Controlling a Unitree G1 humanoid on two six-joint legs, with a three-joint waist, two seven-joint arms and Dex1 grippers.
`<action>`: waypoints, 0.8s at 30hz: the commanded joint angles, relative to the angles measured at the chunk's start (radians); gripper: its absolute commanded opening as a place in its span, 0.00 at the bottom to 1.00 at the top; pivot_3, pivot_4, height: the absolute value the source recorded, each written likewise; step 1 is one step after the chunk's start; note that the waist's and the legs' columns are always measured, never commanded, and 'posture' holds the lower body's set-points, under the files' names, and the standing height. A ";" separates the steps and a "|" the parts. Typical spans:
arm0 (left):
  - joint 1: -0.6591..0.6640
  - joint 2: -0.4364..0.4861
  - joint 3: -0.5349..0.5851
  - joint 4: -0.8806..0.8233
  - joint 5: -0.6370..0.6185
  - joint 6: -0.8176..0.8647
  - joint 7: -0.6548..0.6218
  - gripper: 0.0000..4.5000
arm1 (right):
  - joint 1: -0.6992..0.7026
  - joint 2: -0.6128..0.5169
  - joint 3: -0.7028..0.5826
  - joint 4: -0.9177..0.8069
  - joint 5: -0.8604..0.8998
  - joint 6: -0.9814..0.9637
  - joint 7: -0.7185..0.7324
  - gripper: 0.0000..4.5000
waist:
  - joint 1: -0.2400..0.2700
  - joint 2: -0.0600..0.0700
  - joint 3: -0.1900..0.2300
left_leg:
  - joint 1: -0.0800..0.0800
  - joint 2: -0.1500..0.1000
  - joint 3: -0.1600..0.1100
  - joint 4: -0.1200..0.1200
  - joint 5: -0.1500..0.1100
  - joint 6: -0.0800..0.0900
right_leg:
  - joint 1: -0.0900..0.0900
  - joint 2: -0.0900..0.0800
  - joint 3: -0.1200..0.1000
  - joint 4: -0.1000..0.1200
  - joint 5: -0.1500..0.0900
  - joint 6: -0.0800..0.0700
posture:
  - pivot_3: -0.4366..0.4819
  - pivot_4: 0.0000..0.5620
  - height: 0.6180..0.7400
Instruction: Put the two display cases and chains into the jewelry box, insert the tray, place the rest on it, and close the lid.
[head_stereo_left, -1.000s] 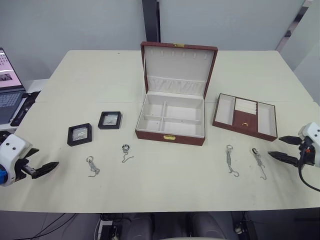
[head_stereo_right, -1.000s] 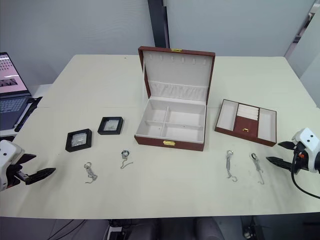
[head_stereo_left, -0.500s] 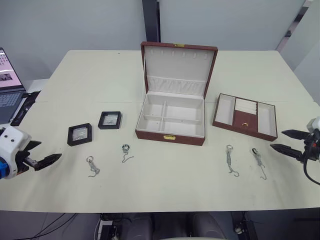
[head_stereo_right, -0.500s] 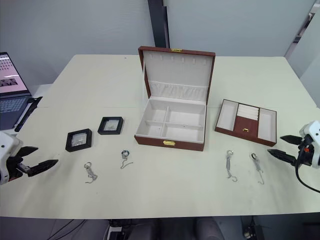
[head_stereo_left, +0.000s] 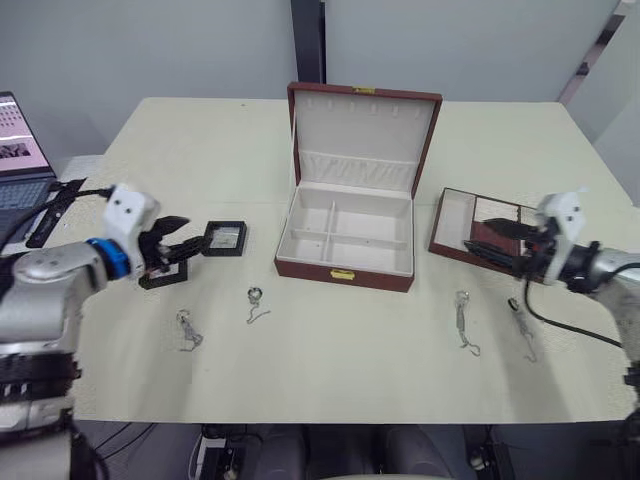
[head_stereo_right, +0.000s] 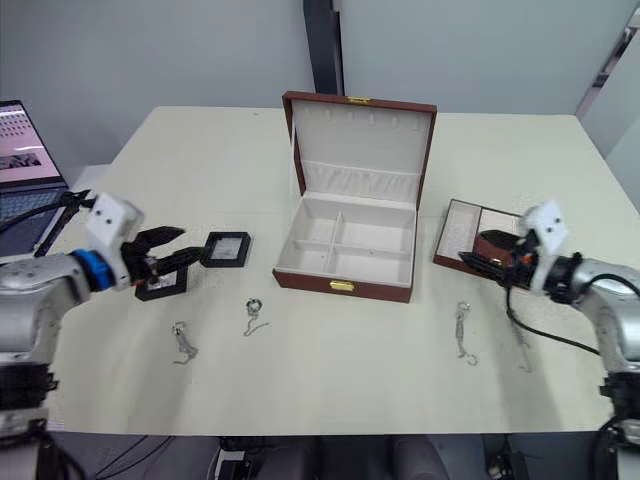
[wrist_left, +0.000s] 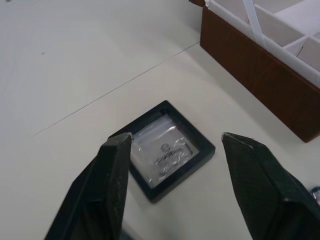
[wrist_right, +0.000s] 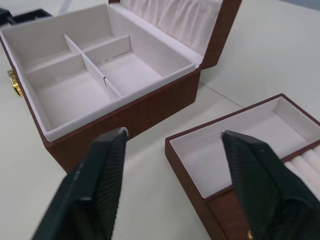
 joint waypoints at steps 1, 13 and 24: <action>-0.053 -0.035 -0.060 0.051 0.053 -0.049 0.012 0.37 | -0.037 0.025 0.056 -0.027 -0.066 -0.003 -0.058 0.43 | -0.002 0.000 0.000 | 0.000 0.000 0.000 0.000 0.000 0.000 | 0.000 0.000 0.000 0.000 0.000 0.000 | 0.48 0.27 1.00; -0.099 -0.167 -0.162 0.090 0.108 -0.076 0.015 0.00 | -0.101 0.160 0.225 -0.006 -0.200 0.030 -0.155 0.01 | -0.003 0.000 0.000 | -0.018 0.000 0.000 0.014 0.002 -0.003 | -0.020 0.001 0.001 0.015 0.000 0.000 | 0.48 0.27 1.00; 0.008 -0.168 -0.181 -0.104 0.055 0.020 -0.058 0.00 | -0.119 0.203 0.244 -0.034 -0.181 0.044 -0.119 0.01 | -0.008 0.000 0.000 | -0.017 0.001 0.000 0.013 0.002 -0.003 | -0.020 0.001 0.001 0.016 0.000 0.000 | 0.48 0.27 1.00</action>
